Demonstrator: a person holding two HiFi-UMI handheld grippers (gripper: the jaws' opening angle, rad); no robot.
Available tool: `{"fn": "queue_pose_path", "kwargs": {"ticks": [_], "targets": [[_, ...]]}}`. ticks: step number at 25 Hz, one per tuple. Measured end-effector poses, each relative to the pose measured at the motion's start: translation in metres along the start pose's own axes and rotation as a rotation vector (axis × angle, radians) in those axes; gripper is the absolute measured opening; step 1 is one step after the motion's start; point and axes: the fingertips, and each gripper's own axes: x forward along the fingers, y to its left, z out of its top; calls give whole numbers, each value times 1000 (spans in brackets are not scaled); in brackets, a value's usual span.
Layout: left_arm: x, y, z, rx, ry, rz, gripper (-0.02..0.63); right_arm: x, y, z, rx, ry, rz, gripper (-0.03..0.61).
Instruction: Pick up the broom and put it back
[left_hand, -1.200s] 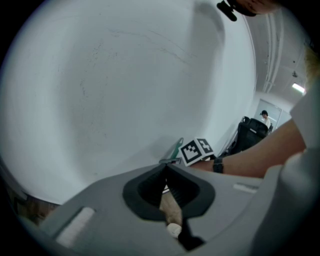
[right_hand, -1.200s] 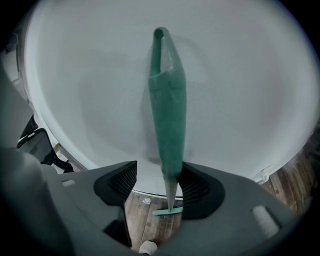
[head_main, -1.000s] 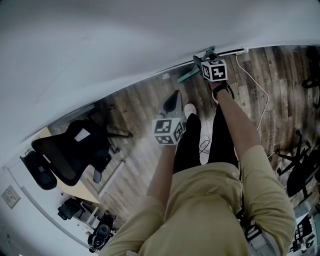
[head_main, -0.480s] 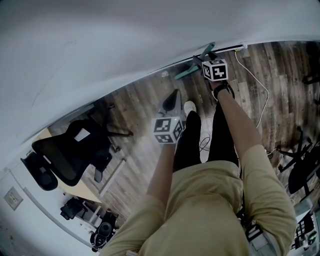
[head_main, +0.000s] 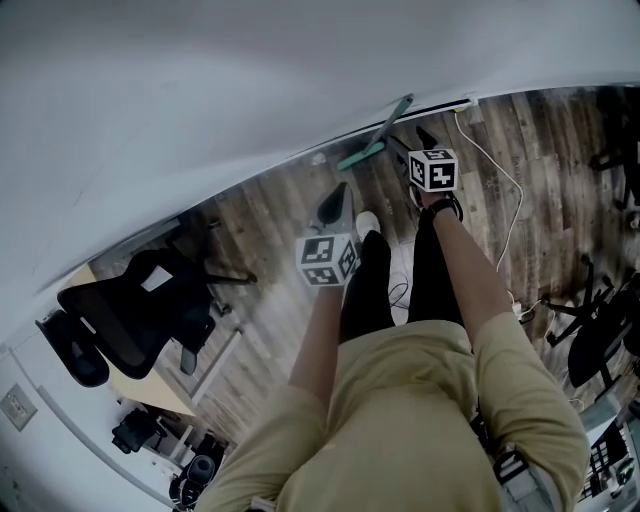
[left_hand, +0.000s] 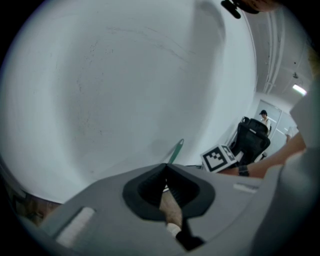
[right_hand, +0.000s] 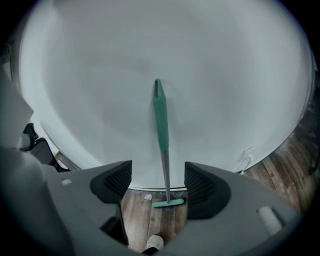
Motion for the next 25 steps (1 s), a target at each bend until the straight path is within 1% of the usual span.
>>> {"fn": "queue_pose_path", "kwargs": {"ticks": [2, 6, 9, 11, 17, 20, 25], "targets": [[-4, -2, 8, 0, -15, -1, 0, -23, 3, 1, -6, -18, -17, 317], [-11, -10, 30, 8, -50, -5, 0, -76, 12, 18, -28, -78, -43, 304], [-22, -17, 47, 15, -72, -12, 0, -116, 34, 37, -53, -138, -50, 273], [-30, -22, 57, 19, -86, -18, 0, -139, 52, 53, -89, -177, -49, 257], [-63, -42, 94, 58, -149, -40, 0, -204, 116, 105, -214, -297, 1, 196], [-80, -49, 120, 92, -200, -38, 0, -232, 147, 134, -233, -368, 29, 158], [-109, -57, 170, 118, -299, -37, 0, -271, 201, 176, -333, -466, 112, 124]]}}
